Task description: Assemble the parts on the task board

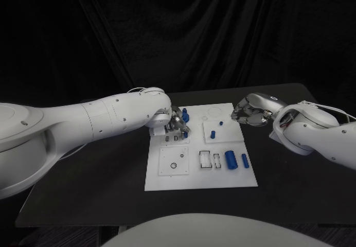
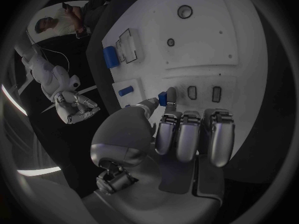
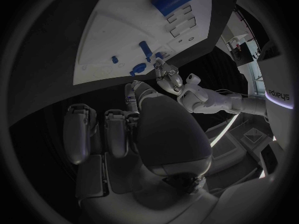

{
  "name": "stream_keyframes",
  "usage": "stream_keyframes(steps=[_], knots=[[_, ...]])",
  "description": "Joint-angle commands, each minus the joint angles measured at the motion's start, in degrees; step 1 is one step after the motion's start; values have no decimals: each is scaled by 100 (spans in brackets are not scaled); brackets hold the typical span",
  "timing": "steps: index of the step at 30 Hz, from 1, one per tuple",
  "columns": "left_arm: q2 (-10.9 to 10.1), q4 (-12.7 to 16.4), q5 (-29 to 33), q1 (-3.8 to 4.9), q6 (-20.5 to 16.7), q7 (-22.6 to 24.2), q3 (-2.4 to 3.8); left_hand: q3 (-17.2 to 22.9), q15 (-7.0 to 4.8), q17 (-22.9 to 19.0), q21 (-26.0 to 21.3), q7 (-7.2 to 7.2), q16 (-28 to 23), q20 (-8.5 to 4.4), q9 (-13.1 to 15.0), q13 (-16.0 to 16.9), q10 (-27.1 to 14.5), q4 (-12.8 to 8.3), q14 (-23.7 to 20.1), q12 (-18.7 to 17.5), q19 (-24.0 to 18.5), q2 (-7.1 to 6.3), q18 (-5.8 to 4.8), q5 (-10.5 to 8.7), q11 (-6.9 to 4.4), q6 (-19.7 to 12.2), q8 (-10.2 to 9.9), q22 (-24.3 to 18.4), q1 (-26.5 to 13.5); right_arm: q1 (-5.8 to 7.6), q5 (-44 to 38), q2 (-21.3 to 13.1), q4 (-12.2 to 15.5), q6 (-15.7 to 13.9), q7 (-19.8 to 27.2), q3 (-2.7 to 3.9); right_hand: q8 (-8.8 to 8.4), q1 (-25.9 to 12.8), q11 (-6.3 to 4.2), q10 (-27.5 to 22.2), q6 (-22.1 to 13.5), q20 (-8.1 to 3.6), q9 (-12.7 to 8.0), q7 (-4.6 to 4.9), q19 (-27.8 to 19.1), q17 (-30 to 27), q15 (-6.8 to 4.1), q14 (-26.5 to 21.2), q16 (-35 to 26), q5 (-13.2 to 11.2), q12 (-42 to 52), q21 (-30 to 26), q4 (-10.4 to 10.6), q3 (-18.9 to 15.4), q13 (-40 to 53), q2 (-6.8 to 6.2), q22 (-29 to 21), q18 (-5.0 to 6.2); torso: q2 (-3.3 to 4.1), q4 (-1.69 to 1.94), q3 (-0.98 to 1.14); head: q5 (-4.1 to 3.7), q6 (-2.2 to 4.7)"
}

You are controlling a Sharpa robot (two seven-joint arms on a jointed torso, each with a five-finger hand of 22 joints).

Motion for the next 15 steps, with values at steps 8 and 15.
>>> stream_keyframes(steps=[8,15], knots=[[20,-20,-19,-33,64,114,5,453,-74,1509,9,-18,-24,-85,380,1508,615,-246,605,20,-19,-101,-84,343,-70,-75,76,1246,58,-13,-9,-5,13,86,-161,5,-27,-18,-33,395,-35,-36,11,-9,156,811,-33,464,-26,36,-52,-41,9,27,1230,38,1182,98,6,-3,-2,-12,0],[-1,-6,-19,-49,73,100,5,797,-93,1509,7,-31,-24,-123,611,1508,615,-437,605,20,-1,-190,-91,581,-86,-73,96,1251,8,-13,-9,-7,14,108,-175,5,-26,-14,-33,379,-32,-37,14,-10,153,810,-34,464,-26,39,-64,-49,6,30,1207,40,1180,101,5,-2,-4,-12,0]])
